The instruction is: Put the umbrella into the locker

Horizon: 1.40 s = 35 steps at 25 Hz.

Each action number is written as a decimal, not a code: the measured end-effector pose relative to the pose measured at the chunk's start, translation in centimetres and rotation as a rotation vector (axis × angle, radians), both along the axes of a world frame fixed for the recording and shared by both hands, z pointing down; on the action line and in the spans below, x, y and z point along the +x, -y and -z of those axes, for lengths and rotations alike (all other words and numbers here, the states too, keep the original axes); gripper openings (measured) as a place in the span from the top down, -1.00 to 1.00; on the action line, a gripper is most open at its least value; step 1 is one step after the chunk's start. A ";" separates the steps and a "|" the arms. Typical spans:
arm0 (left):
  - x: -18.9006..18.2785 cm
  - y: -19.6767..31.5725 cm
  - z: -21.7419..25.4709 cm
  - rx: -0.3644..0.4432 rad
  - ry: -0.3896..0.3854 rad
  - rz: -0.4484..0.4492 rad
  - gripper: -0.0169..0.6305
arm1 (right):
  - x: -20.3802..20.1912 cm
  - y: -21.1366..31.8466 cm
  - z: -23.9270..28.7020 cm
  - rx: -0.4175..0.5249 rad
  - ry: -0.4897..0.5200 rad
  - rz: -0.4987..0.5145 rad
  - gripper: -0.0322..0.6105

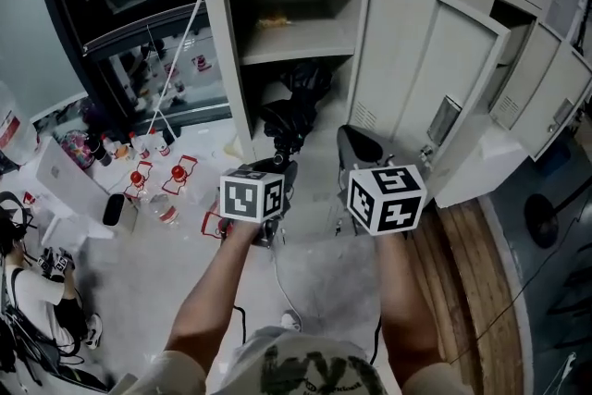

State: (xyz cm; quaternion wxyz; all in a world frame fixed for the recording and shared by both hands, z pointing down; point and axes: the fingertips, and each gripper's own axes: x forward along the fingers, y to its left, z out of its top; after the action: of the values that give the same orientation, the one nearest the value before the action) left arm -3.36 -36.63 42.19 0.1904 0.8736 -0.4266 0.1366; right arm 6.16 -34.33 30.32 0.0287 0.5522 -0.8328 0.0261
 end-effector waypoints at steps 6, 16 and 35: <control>0.4 3.0 -0.1 -0.020 0.018 -0.012 0.58 | 0.4 1.3 -0.5 -0.006 -0.016 -0.037 0.90; 1.1 8.9 0.4 0.006 0.123 0.022 0.58 | 0.8 4.9 -1.5 -0.010 -0.035 0.027 0.91; 0.5 18.2 1.2 0.059 0.421 0.128 0.57 | -0.6 9.7 -2.9 -0.035 -0.049 0.188 0.90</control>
State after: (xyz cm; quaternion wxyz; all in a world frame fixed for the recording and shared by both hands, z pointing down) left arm -2.88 -54.82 40.95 0.0798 0.8021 -0.5155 0.2908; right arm 5.60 -44.01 33.18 0.0611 0.4714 -0.8795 0.0244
